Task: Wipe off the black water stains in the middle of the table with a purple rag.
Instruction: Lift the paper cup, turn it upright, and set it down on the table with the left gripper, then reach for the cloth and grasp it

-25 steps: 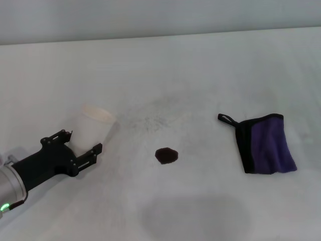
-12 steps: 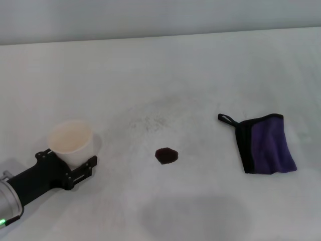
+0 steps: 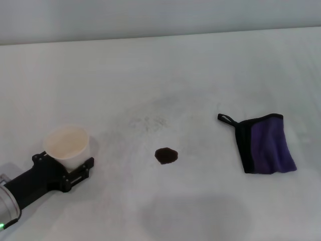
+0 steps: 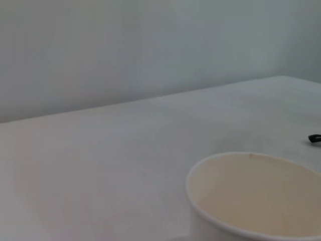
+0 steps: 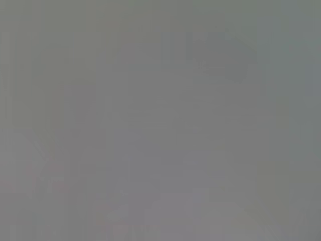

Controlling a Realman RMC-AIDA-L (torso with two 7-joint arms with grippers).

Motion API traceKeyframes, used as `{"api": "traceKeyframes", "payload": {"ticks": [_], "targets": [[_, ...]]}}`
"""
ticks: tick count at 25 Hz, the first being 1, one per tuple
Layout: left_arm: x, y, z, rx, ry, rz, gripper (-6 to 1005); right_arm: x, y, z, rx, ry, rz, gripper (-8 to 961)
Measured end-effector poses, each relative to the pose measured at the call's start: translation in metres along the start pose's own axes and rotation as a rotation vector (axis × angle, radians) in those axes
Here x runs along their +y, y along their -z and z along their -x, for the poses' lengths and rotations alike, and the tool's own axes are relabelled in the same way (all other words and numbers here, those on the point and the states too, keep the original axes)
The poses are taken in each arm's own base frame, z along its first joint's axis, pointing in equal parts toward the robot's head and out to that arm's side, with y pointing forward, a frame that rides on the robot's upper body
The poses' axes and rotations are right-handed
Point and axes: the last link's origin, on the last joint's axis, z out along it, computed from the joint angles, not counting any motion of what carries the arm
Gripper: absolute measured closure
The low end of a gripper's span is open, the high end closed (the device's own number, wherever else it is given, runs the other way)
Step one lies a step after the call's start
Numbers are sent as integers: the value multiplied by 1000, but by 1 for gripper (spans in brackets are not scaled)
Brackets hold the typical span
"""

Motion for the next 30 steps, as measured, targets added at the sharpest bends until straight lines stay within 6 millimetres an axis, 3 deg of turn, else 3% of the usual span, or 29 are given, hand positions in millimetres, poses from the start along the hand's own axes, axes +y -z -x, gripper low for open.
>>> {"api": "traceKeyframes", "payload": {"ticks": [8,14,30], "targets": [[-1,0,0,9,-30,-16,290,1,0,-1,2,1,4,391],[1,1,-1,15,-57,-2,106,1,0,-1,2,1,4,391],[11,27,10,95,-59,-43,106,2,0,0,-4,1,8,391]]}}
